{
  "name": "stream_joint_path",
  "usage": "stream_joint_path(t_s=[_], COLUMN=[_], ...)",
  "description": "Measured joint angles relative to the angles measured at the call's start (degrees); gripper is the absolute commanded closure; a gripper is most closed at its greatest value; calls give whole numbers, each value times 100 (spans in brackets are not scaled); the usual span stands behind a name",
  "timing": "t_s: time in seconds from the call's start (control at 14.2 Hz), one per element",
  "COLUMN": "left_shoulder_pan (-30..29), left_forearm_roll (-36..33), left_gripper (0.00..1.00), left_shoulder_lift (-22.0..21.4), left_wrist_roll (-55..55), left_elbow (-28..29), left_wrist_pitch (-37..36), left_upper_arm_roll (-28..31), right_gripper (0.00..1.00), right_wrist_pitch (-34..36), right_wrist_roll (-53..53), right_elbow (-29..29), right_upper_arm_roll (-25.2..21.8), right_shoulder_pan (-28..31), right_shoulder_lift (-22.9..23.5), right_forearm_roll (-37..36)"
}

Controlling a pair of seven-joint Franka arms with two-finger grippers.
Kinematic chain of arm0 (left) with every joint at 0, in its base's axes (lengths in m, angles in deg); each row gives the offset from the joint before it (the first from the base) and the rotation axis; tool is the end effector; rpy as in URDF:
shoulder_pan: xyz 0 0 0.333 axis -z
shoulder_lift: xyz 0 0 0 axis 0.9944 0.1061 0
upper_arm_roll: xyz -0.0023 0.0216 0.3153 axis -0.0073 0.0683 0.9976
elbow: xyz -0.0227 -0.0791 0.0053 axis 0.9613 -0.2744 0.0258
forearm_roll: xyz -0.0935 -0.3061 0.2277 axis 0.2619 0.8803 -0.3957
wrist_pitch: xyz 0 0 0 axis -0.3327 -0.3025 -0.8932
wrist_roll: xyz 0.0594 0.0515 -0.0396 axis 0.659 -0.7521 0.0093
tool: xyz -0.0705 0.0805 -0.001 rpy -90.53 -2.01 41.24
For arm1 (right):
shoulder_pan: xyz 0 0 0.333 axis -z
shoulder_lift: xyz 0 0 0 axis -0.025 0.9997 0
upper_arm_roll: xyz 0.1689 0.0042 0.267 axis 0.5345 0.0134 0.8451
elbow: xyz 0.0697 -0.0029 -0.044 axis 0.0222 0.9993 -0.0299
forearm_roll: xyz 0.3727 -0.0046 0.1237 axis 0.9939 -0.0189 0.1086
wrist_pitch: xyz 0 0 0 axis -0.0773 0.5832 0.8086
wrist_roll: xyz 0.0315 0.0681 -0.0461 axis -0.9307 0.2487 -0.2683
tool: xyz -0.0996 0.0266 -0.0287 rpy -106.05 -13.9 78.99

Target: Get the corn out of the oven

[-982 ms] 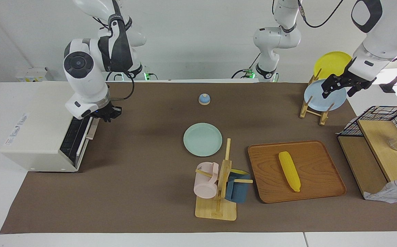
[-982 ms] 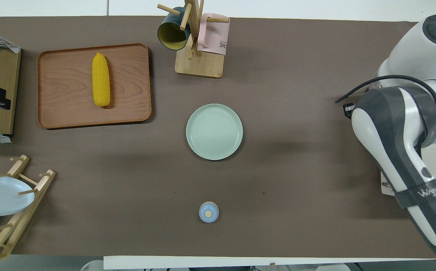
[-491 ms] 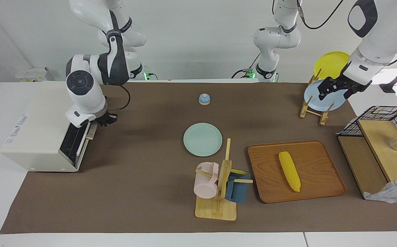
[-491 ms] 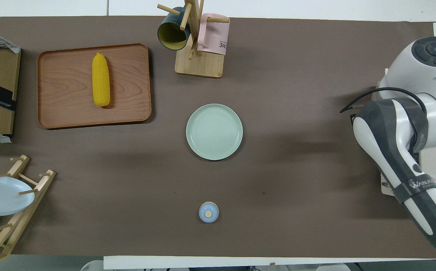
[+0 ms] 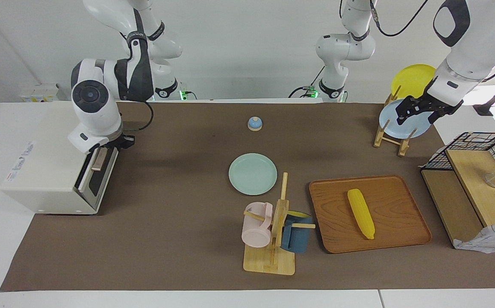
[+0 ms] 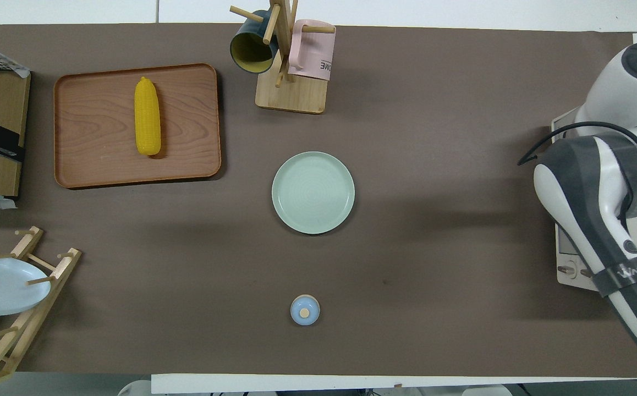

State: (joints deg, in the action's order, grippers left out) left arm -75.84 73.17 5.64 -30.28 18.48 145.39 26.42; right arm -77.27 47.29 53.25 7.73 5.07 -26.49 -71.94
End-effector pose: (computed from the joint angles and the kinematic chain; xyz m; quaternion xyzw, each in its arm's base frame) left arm 0.5528 -0.0331 0.6107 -0.9977 0.0453 0.0483 0.0175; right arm 0.5577 -0.0201 0.4570 0.9802 0.0375 -0.1435 0.1313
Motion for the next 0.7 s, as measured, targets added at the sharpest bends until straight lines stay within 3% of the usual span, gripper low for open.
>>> stream_joint_path(t_s=[0.07, 0.14, 0.35, 0.7], left_shoulder_pan=[0, 0, 0, 0], left_forearm_roll=[0, 0, 0, 0], left_gripper=[0, 0, 0, 0], left_shoulder_lift=[0, 0, 0, 0], left_wrist_roll=[0, 0, -1, -1], left_elbow=[0, 0, 0, 0], left_wrist_pitch=[0, 0, 0, 1], left_upper_arm_roll=[-3, -5, -9, -15], right_gripper=[13, 0, 0, 0], right_wrist_pitch=[46, 55, 81, 842], right_wrist_roll=[-75, -122, -144, -143], right_elbow=[-75, -129, -382, -1452], right_upper_arm_roll=[-2, -5, -10, -9], right_shoulder_pan=[109, 201, 306, 340], right_shoulder_lift=[-68, -161, -517, -681], right_forearm_roll=[71, 281, 1032, 1370])
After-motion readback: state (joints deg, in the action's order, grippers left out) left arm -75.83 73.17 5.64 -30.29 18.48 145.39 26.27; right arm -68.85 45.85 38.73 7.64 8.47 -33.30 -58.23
